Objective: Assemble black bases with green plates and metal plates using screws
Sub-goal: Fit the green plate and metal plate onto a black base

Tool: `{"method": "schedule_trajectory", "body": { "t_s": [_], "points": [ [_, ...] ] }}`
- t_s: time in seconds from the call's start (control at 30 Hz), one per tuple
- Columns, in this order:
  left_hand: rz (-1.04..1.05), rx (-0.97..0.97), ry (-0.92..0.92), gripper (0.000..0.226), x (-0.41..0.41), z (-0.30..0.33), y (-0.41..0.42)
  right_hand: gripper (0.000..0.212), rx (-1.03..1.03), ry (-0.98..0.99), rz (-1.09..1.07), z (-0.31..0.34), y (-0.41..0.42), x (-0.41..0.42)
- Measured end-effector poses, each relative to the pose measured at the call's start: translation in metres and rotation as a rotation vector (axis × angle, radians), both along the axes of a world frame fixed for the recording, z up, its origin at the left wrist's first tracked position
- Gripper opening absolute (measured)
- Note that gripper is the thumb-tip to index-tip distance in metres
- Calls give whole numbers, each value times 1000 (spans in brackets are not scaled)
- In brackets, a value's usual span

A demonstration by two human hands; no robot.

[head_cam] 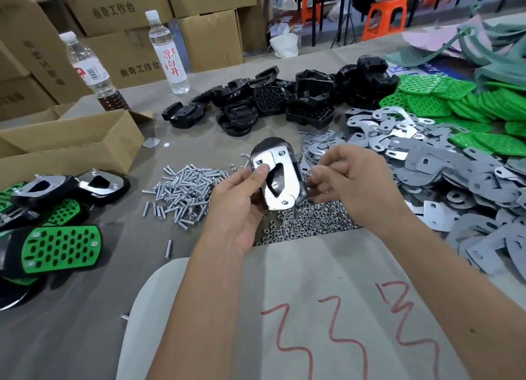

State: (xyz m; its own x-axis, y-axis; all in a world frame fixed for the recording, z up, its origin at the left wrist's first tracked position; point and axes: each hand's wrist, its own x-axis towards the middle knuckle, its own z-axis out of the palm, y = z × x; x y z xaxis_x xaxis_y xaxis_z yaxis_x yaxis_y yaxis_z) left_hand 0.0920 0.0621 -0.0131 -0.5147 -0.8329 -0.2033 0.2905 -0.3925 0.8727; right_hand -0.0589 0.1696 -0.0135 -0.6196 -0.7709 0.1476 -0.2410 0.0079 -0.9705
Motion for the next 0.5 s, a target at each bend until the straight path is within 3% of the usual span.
{"method": "schedule_trajectory", "body": {
  "t_s": [0.1,0.27,0.5],
  "points": [
    [-69,-11,4,24,0,1,2,16,-21,60,-27,0,3,0],
    [-42,-61,-93,7,-6,0,8,13,-143,18,-107,0,2,-3],
    [18,-101,-158,9,-15,-1,16,13,-272,-8,-49,2,1,1]
  ]
}}
